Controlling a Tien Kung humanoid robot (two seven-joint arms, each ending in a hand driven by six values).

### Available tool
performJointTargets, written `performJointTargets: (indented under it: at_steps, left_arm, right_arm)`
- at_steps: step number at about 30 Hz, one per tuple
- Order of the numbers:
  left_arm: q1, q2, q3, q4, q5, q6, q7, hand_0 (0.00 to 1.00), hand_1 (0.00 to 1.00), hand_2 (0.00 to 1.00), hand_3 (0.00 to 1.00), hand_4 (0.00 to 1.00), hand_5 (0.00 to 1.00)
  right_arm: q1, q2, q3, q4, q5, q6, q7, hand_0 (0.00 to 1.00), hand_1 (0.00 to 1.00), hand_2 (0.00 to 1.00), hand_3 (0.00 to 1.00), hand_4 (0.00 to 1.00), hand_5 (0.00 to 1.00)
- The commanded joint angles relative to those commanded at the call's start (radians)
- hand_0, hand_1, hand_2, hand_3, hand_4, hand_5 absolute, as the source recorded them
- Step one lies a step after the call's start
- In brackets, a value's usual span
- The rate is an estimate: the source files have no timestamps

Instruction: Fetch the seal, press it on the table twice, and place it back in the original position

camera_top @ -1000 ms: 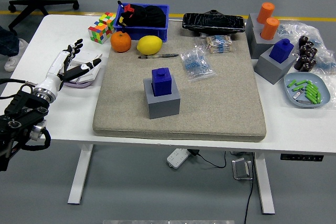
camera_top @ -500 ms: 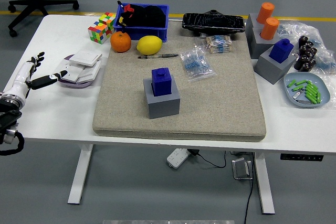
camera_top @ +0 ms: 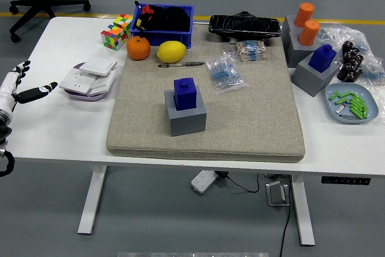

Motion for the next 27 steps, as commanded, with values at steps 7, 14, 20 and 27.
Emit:
performJointTargets:
  at_steps: [7,14,20,27]
  left_arm:
    - [-0.002,0.001,0.000,-0.001,0.003,0.001,0.001,0.950,0.998,0.998,0.998,0.818,0.227]
    - [-0.006,0.004,0.000,-0.001,0.000,0.008,-0.005,0.946,0.998,0.998,0.998,0.812,0.227]
    - [-0.010,0.005,0.005,0.001,-0.003,0.010,-0.006,0.942,0.998,0.998,0.998,0.808,0.226]
    - [-0.011,0.004,-0.006,-0.010,0.013,0.013,-0.005,0.937,0.998,0.998,0.998,0.806,0.226]
  right_arm:
    - [0.001,0.005,0.004,0.000,-0.001,0.001,0.001,0.721,0.680,0.644,0.613,0.712,0.520]
    - [0.004,0.002,0.007,0.001,-0.003,0.000,0.000,0.721,0.680,0.645,0.613,0.712,0.520]
    - [0.005,0.002,0.011,0.000,-0.004,0.000,0.000,0.721,0.680,0.645,0.614,0.712,0.520]
    - [0.006,0.002,0.012,0.001,-0.003,0.000,0.000,0.721,0.681,0.646,0.613,0.712,0.520]
